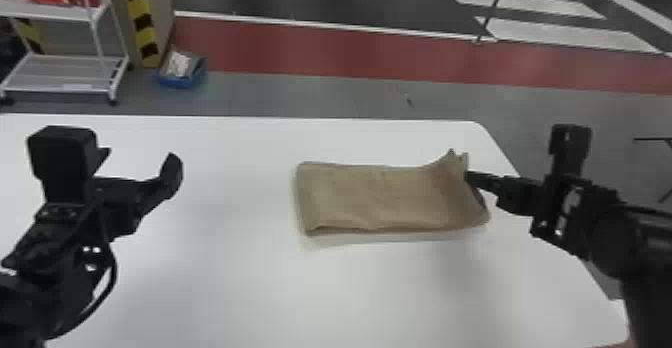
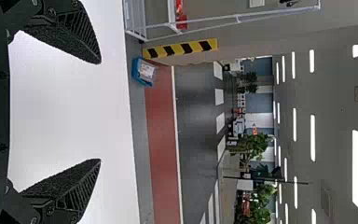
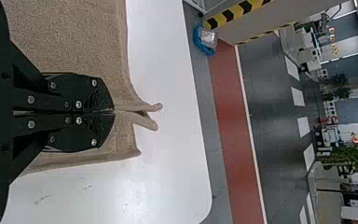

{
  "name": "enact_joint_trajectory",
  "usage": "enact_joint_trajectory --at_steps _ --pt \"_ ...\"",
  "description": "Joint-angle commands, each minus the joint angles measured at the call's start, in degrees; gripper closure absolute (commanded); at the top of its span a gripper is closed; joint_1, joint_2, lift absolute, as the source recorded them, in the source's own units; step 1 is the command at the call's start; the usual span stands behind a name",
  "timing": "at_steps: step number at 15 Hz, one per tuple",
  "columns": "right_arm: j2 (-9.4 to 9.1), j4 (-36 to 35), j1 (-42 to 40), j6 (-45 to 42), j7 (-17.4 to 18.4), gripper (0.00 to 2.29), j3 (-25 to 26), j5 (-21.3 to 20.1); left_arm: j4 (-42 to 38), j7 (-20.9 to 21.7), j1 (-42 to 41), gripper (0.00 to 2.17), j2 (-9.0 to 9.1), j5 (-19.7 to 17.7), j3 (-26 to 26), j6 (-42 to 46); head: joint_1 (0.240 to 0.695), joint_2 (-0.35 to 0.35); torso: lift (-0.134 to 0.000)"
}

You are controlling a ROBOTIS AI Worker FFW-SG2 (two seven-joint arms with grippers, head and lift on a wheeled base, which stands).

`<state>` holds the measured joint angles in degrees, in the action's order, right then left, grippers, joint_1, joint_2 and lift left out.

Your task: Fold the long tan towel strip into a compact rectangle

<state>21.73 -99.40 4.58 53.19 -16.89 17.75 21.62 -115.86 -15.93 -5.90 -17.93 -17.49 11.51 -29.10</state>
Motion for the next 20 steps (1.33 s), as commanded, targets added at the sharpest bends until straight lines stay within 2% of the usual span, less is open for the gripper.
enact_joint_trajectory --at_steps 1,4,5,6,7,8,9,14,17,18,19,20 --pt "0.07 -1.05 -0.28 0.21 -0.07 1.15 0.71 0.70 -0.16 0.02 -0.17 0.15 0.00 0.00 -0.17 -0.05 0.695 -0.204 -0.128" --pt "1.12 -1.85 -0.10 1.09 -0.07 1.15 2.11 1.31 -0.07 0.02 -0.17 0.15 0.00 0.09 0.00 -0.05 0.695 -0.204 -0.128" --pt "1.30 -1.23 -0.10 0.91 0.02 1.14 1.67 0.00 -0.07 0.02 -0.08 0.15 0.00 0.09 0.00 -0.05 0.695 -0.207 -0.128" --pt "1.04 0.09 -0.10 0.21 0.28 0.90 1.32 -1.06 -0.07 0.02 -0.17 0.15 0.00 0.09 0.00 -0.05 0.695 -0.213 -0.128" --pt "0.69 1.23 -0.36 -1.20 0.81 0.39 1.32 -1.76 -0.16 0.02 -0.17 0.15 0.00 0.09 0.09 -0.05 0.695 -0.218 -0.128" --pt "0.42 1.93 -0.54 -2.96 1.07 0.08 1.32 -2.64 -0.16 0.02 -0.17 0.15 0.00 0.09 0.18 -0.05 0.695 -0.223 -0.128" --pt "0.33 2.11 -0.98 -4.01 1.16 0.01 1.94 -2.90 -0.16 -0.07 -0.17 0.15 0.00 0.09 0.35 -0.05 0.695 -0.228 -0.128" --pt "0.16 -1.93 -7.57 -11.57 1.16 0.03 7.39 -2.11 -0.42 -0.25 1.06 0.14 1.32 0.00 3.69 0.13 0.695 -0.265 -0.128" --pt "0.07 -2.99 -10.82 -13.33 1.07 0.05 9.50 -3.08 3.97 0.28 5.11 0.15 3.87 -0.17 10.02 0.13 0.695 -0.328 -0.128" --pt "-0.02 -4.75 -12.58 -13.50 0.90 0.07 9.58 -4.57 5.91 0.81 6.51 0.18 4.66 -0.17 12.04 0.31 0.695 -0.350 -0.128" --pt "-0.81 -6.94 -14.60 -14.73 0.90 0.09 9.67 -6.07 8.28 0.90 8.10 0.24 6.16 -0.17 13.98 0.31 0.695 -0.350 -0.128" --pt "-2.57 -9.49 -16.80 -16.84 0.90 0.09 10.46 -7.47 10.83 1.07 9.59 0.28 7.83 -0.26 15.29 0.31 0.695 -0.350 -0.128"
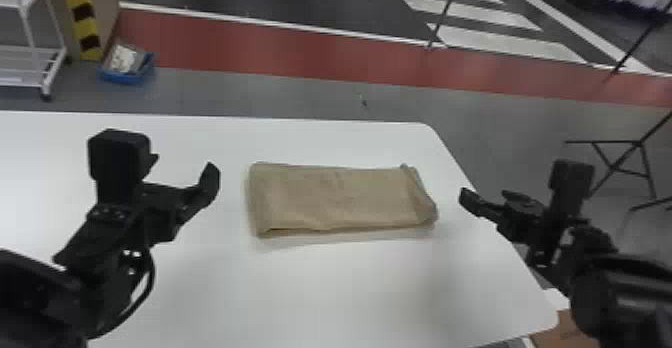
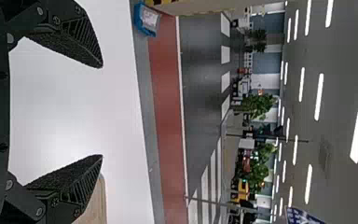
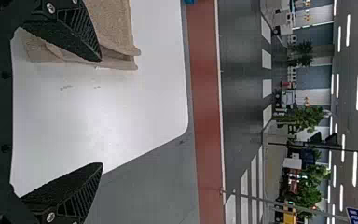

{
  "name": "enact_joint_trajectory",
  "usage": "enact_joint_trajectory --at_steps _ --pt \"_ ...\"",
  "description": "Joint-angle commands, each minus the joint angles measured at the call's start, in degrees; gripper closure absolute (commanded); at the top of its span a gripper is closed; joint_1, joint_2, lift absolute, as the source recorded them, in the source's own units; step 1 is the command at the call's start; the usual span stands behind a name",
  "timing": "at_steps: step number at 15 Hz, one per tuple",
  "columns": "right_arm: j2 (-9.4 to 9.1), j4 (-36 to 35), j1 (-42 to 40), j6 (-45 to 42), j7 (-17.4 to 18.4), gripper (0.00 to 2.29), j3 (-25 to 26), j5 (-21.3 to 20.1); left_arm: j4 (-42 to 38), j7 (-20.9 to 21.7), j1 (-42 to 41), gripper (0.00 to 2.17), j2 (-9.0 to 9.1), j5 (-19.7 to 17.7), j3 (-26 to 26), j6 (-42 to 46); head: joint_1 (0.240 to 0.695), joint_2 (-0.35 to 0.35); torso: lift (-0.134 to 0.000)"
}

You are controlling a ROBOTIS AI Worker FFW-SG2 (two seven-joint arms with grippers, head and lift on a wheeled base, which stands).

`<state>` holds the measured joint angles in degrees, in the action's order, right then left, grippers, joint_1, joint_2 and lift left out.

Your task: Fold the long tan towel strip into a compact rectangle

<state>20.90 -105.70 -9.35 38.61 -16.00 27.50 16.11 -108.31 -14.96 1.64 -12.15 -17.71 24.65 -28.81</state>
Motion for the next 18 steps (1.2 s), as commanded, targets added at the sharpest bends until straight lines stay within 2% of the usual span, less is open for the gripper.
enact_joint_trajectory --at_steps 1,2,3,4,10,14,18 --pt "-3.58 -5.22 -4.53 -4.37 -0.26 0.09 1.50 -3.10 6.09 0.28 3.55 0.34 3.45 -0.40 3.12 0.73 0.695 -0.350 -0.128" --pt "-4.81 -6.19 -5.76 -5.95 -0.35 0.10 1.76 -4.33 8.38 1.16 4.69 0.36 4.33 -1.72 3.47 0.90 0.695 -0.350 -0.128" --pt "-5.51 -6.54 -6.91 -7.71 -0.61 0.10 1.76 -5.39 10.40 1.68 5.92 0.36 4.77 -4.97 3.47 0.90 0.695 -0.350 -0.128" --pt "-5.69 -6.28 -7.87 -9.46 -0.79 0.13 1.76 -5.74 12.16 2.39 6.54 0.36 5.12 -6.55 3.56 0.90 0.695 -0.350 -0.128" --pt "-6.92 -4.43 -9.19 -14.04 -1.49 0.13 1.50 -5.74 19.63 4.23 8.47 0.42 8.99 -8.31 5.58 2.13 0.695 -0.350 -0.128" --pt "-6.92 -3.38 -9.19 -15.79 -1.58 0.13 1.32 -5.83 23.23 4.32 10.23 0.42 10.13 -6.99 8.92 2.84 0.695 -0.350 -0.128" --pt "-7.01 -3.29 -9.37 -16.32 -2.02 0.13 1.76 -5.65 24.37 3.88 10.40 0.42 10.04 -3.91 8.92 3.54 0.695 -0.350 -0.128"
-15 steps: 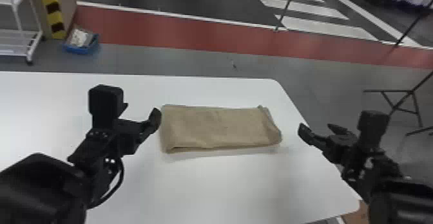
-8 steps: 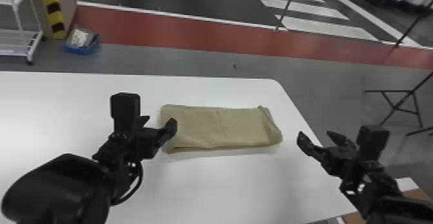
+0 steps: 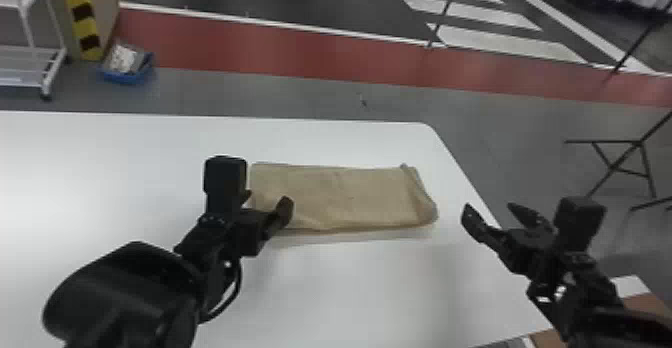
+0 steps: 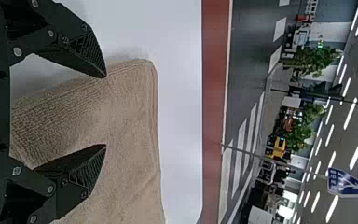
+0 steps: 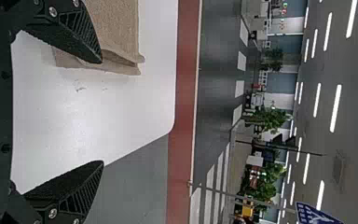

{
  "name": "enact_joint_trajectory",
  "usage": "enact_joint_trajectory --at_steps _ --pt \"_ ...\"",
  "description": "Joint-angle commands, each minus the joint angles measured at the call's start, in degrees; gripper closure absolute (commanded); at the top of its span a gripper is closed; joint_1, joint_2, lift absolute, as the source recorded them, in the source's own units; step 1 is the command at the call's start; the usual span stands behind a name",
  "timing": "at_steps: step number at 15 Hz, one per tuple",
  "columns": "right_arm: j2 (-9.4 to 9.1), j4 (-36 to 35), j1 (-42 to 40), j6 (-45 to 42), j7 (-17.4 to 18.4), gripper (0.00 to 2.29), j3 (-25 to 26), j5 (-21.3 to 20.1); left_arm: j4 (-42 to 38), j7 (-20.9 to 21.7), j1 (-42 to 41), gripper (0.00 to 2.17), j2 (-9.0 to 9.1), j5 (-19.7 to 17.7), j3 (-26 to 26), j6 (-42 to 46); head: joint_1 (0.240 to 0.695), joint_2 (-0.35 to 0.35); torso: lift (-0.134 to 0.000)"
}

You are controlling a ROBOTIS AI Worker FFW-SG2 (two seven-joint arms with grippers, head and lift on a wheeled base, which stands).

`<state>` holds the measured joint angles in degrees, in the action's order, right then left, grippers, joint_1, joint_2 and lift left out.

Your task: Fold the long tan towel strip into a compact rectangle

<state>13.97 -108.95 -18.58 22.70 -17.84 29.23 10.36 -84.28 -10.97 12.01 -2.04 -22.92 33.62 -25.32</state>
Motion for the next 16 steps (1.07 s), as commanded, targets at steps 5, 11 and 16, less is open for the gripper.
enact_joint_trajectory --at_steps 5,11,16 --pt "-0.34 -1.09 -0.32 -0.42 -0.44 0.13 0.13 0.01 0.87 0.07 0.12 0.52 -0.60 1.39 -0.92 0.05 0.695 -0.350 -0.128" --pt "-0.34 -1.09 -0.93 -0.42 -0.44 0.13 0.39 -0.17 1.14 0.51 0.21 0.64 -0.42 3.06 -0.31 -1.36 0.695 -0.350 -0.128" --pt "-0.34 -1.35 -1.02 -0.42 -0.88 0.13 0.92 -0.17 1.14 -0.10 0.12 0.71 -0.77 4.11 -0.13 -3.29 0.695 -0.350 -0.128"
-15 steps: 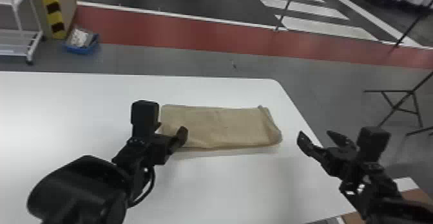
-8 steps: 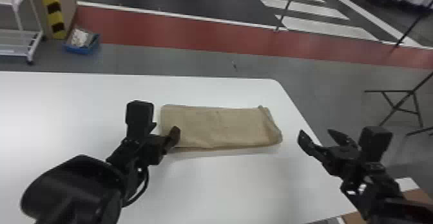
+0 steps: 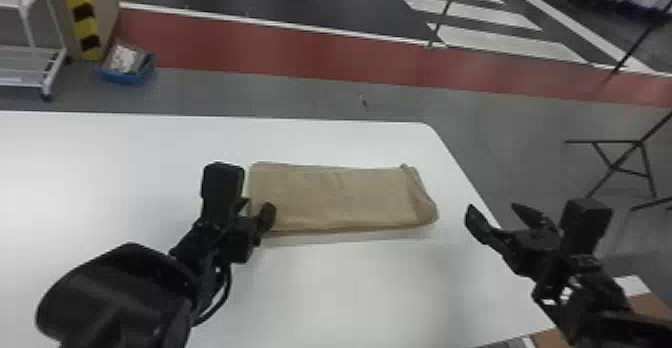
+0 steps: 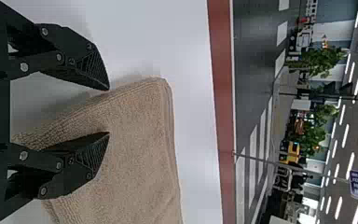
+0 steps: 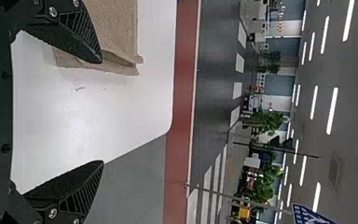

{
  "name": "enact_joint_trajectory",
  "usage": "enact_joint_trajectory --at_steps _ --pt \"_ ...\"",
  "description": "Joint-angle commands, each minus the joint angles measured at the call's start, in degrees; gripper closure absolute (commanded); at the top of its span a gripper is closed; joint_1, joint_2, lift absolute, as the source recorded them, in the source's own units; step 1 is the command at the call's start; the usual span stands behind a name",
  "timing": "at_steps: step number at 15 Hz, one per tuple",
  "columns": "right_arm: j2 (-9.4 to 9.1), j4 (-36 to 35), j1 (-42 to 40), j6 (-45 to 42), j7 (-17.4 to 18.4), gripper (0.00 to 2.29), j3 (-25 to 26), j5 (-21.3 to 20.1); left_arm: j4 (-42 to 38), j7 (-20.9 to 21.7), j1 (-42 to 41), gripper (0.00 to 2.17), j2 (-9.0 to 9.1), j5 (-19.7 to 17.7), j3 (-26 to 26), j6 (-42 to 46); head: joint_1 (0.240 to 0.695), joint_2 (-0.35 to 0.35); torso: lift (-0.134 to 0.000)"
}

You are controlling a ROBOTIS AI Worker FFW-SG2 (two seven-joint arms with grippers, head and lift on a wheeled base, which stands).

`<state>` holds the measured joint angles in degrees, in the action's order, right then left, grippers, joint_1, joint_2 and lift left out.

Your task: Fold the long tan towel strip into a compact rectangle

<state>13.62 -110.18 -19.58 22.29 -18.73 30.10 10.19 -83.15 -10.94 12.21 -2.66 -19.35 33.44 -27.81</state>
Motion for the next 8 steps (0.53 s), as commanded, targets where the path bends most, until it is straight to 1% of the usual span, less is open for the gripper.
enact_joint_trajectory --at_steps 1,2,3,4,6,8 --pt "-0.18 -0.21 -0.10 0.00 0.01 0.13 -0.04 0.01 -0.17 -0.22 -0.26 0.73 -0.15 0.81 0.14 -0.80 0.695 -0.350 -0.128" --pt "-0.26 -0.21 -0.02 0.00 0.01 0.13 -0.04 0.01 -0.35 -0.40 -0.26 0.95 -0.15 0.81 -0.12 -0.80 0.695 -0.350 -0.128" --pt "-0.26 -0.21 -0.02 0.00 0.01 0.13 -0.04 -0.08 -0.61 -0.75 -0.87 1.25 -0.15 0.81 -0.39 -0.80 0.695 -0.350 -0.128" --pt "-0.26 -0.21 -0.02 0.00 0.01 0.13 0.05 0.01 -1.14 -0.75 -1.05 1.40 -0.33 0.81 -0.48 -0.63 0.695 -0.350 -0.128" --pt "-0.26 -0.30 -0.02 0.00 0.01 0.13 0.31 0.01 -3.33 -0.75 -1.58 1.42 -0.94 0.81 -1.53 -0.80 0.695 -0.350 -0.128" --pt "-0.26 -0.30 0.07 0.00 0.01 0.13 0.40 0.01 -6.06 -0.66 -2.02 1.42 -2.44 0.81 -3.46 -2.03 0.695 -0.350 -0.128"
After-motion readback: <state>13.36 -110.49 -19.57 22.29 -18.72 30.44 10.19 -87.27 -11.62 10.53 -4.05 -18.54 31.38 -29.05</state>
